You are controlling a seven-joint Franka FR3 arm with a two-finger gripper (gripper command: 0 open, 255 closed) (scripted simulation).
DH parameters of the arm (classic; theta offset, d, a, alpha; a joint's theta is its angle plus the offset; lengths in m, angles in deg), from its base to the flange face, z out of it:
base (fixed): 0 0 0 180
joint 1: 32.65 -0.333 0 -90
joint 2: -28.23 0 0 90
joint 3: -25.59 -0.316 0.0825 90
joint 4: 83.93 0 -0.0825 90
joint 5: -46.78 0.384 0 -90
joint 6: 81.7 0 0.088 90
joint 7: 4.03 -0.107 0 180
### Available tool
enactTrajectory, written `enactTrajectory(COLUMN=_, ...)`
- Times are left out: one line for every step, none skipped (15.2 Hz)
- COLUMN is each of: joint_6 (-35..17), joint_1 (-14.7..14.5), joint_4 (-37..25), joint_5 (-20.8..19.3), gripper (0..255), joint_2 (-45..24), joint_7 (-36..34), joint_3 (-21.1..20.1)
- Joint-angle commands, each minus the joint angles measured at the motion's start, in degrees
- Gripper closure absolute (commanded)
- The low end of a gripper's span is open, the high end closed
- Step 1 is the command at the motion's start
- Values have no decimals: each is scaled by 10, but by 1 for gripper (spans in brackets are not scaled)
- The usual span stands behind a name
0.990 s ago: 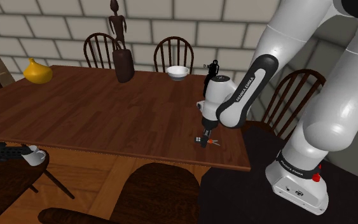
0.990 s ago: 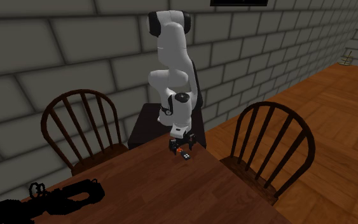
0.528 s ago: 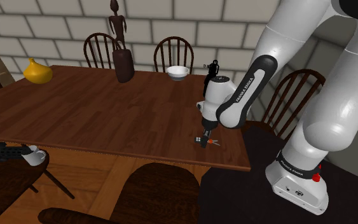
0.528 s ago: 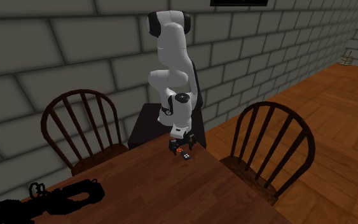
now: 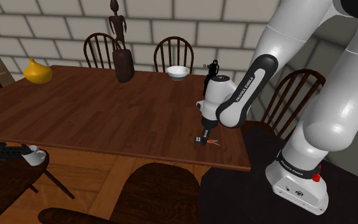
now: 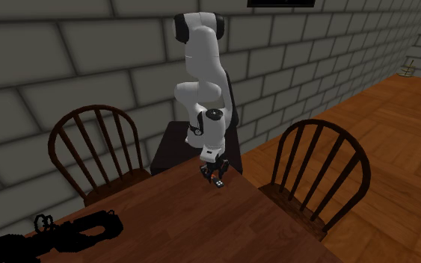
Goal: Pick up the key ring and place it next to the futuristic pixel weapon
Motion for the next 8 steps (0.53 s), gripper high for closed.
enactTrajectory(joint_6=0, joint_1=0, joint_4=2, joint_5=0, gripper=255, joint_2=-3, joint_7=0, joint_3=0)
enactTrajectory(joint_6=-1, joint_1=0, joint_4=1, joint_5=-1, gripper=255, joint_2=-5, joint_7=-2, joint_3=-1)
enactTrajectory(joint_6=11, joint_1=-2, joint_4=2, joint_5=6, gripper=255, joint_2=8, joint_7=3, joint_3=-1)
enactTrajectory(joint_6=22, joint_1=-3, joint_4=3, joint_5=13, gripper=255, joint_2=20, joint_7=8, joint_3=-2)
enactTrajectory(joint_6=33, joint_1=-4, joint_4=3, joint_5=18, gripper=255, joint_2=32, joint_7=11, joint_3=-2)
enactTrajectory(joint_6=45, joint_1=-5, joint_4=4, joint_5=23, gripper=255, joint_2=44, joint_7=14, joint_3=-2)
enactTrajectory(joint_6=56, joint_1=-7, joint_4=4, joint_5=26, gripper=255, joint_2=56, joint_7=17, joint_3=-1)
enactTrajectory(joint_6=68, joint_1=-8, joint_4=4, joint_5=30, gripper=255, joint_2=68, joint_7=19, joint_3=0)
